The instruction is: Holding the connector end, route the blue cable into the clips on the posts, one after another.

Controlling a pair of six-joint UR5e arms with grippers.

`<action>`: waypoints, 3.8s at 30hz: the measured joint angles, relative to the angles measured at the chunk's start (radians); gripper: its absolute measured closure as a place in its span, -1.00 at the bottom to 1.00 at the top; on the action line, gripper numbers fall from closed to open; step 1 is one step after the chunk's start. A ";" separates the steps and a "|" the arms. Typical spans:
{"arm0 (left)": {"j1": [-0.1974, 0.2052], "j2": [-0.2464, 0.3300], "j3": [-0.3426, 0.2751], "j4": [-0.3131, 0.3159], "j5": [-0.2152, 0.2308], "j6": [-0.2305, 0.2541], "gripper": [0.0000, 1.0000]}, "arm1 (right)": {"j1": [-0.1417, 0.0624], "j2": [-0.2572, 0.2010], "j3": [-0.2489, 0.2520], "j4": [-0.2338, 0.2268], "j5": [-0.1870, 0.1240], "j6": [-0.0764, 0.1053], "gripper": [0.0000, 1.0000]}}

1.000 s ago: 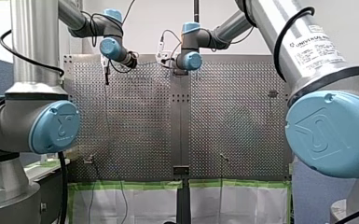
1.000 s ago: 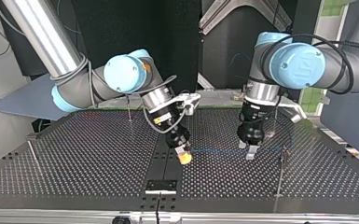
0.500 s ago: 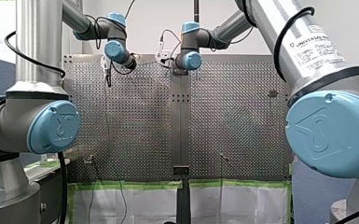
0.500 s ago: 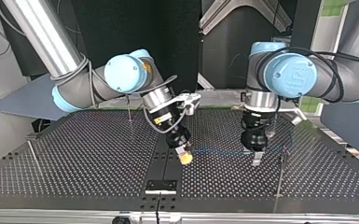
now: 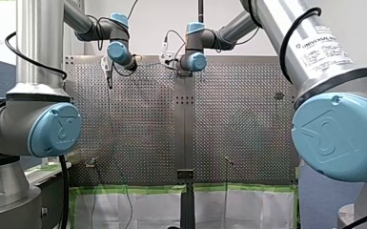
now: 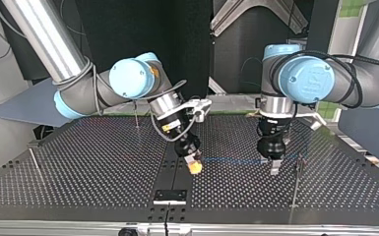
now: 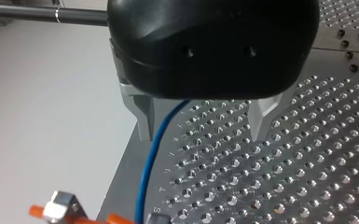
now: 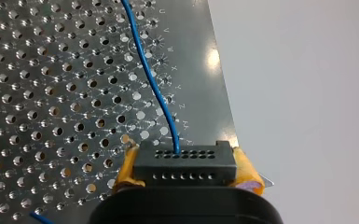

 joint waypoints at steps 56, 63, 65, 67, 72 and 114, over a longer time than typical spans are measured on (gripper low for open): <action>-0.074 -0.102 0.000 -0.026 -0.049 0.064 1.00 | -0.031 0.042 0.108 0.015 0.077 -0.056 1.00; -0.134 -0.143 0.000 -0.024 -0.098 0.054 1.00 | -0.033 0.078 0.135 0.016 0.080 -0.067 1.00; -0.145 -0.156 0.000 -0.024 -0.117 0.053 1.00 | -0.035 0.082 0.142 0.015 0.081 -0.070 1.00; -0.152 -0.167 -0.001 -0.026 -0.128 0.055 1.00 | -0.038 0.084 0.152 0.014 0.083 -0.071 1.00; -0.172 -0.211 -0.002 -0.027 -0.160 0.061 1.00 | -0.046 0.086 0.174 0.013 0.085 -0.075 1.00; -0.278 -0.434 -0.090 0.209 -0.214 0.060 1.00 | -0.126 0.185 0.432 -0.216 0.091 -0.100 1.00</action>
